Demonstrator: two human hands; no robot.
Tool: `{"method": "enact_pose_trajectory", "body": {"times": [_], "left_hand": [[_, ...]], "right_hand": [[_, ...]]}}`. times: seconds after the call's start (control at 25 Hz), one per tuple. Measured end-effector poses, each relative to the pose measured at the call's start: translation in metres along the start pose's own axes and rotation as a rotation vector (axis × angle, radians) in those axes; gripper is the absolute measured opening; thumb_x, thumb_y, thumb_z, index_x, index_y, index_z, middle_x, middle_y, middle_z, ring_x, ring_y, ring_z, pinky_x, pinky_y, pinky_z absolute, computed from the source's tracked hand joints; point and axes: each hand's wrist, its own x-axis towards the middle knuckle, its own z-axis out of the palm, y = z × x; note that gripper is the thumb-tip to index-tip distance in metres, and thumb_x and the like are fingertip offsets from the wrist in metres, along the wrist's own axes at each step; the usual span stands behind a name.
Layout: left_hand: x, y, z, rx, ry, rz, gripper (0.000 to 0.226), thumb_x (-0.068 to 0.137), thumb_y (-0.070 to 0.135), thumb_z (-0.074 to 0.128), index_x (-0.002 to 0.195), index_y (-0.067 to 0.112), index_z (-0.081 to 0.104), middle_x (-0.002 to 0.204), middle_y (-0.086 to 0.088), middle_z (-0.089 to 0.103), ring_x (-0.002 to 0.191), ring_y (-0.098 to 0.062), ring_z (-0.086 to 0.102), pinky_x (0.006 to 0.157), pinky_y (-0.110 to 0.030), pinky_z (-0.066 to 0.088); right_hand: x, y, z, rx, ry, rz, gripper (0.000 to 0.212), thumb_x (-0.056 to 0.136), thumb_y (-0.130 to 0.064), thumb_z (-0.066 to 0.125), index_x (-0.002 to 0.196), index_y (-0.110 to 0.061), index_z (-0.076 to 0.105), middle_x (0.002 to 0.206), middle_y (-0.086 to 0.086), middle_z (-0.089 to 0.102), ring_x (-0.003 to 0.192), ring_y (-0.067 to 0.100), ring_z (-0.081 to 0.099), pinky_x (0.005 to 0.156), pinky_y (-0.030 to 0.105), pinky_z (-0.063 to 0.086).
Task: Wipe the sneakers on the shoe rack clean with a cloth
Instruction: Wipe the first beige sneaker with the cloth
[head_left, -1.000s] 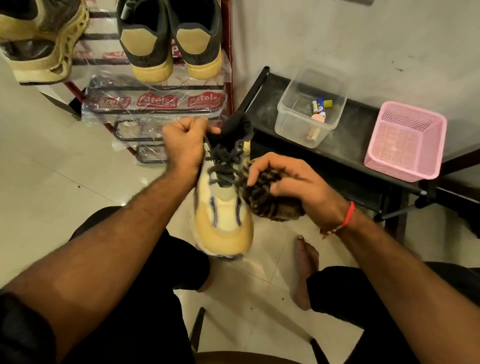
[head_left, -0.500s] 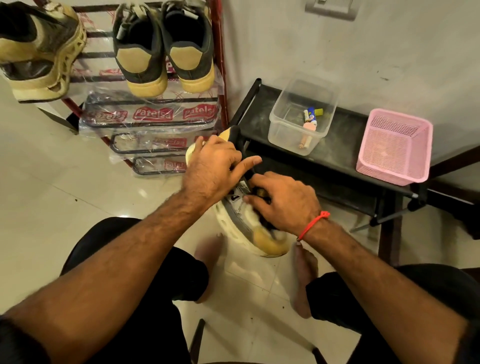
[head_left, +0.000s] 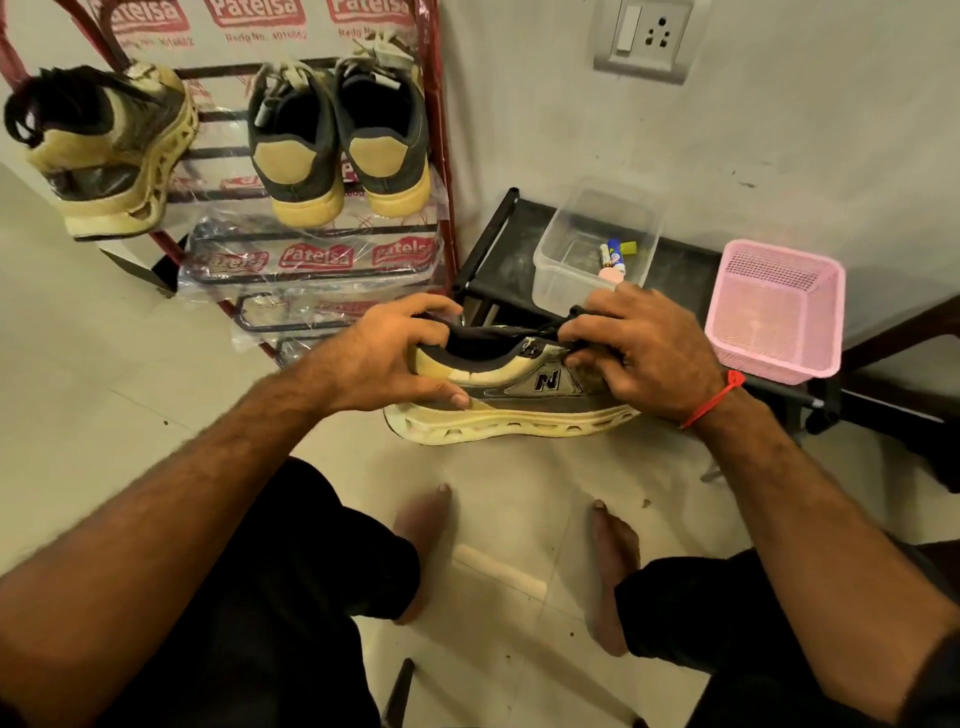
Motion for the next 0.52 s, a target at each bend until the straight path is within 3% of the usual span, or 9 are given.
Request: {"method": "enact_pose_trajectory", "body": {"times": [0.08,0.16,0.24,0.36,0.52], "left_hand": [[-0.013,0.008,0.0,-0.137,0.184,0.091,0.045,0.073,0.058,0.073,0.08,0.014,0.07,0.136,-0.002,0.06,0.121,-0.015,0.06,0.095,-0.044,0.058],[-0.03,0.018,-0.001,-0.146,0.311,0.105,0.03,0.077,0.042,0.079,0.073,0.016,0.065,0.129,0.0,0.063,0.112,-0.014,0.065,0.088,-0.038,0.061],[-0.051,0.024,-0.005,-0.121,0.421,0.073,0.024,0.08,0.029,0.083,0.074,0.014,0.065,0.124,0.002,0.061,0.107,-0.016,0.065,0.084,-0.037,0.061],[-0.087,0.025,-0.015,-0.031,0.626,-0.032,0.018,0.078,0.023,0.083,0.08,0.011,0.07,0.114,0.0,0.061,0.101,-0.017,0.064,0.083,-0.035,0.062],[-0.127,0.018,-0.037,-0.033,0.96,-0.172,0.02,0.077,0.014,0.085,0.087,0.001,0.074,0.104,-0.006,0.063,0.093,-0.015,0.064,0.082,-0.017,0.056]], "right_hand": [[0.005,-0.004,0.0,0.008,0.027,0.039,0.027,0.093,-0.035,0.055,0.109,-0.019,0.071,0.098,0.004,0.064,0.086,0.03,0.058,0.071,0.039,0.047],[0.013,-0.016,0.002,0.037,0.082,0.101,0.029,0.096,-0.039,0.056,0.115,-0.021,0.068,0.1,0.003,0.063,0.091,0.028,0.059,0.076,0.042,0.051],[0.025,-0.035,0.003,0.12,0.233,0.234,0.029,0.097,-0.036,0.061,0.122,-0.021,0.065,0.103,0.003,0.062,0.093,0.022,0.059,0.08,0.036,0.051],[0.048,-0.062,0.003,0.537,0.479,0.471,0.031,0.096,-0.026,0.067,0.125,-0.02,0.06,0.105,-0.001,0.062,0.093,0.014,0.059,0.084,0.026,0.049],[0.071,-0.088,0.013,1.149,0.628,0.772,0.018,0.094,-0.022,0.07,0.111,-0.024,0.065,0.093,-0.007,0.067,0.085,0.008,0.064,0.083,0.035,0.055]]}}
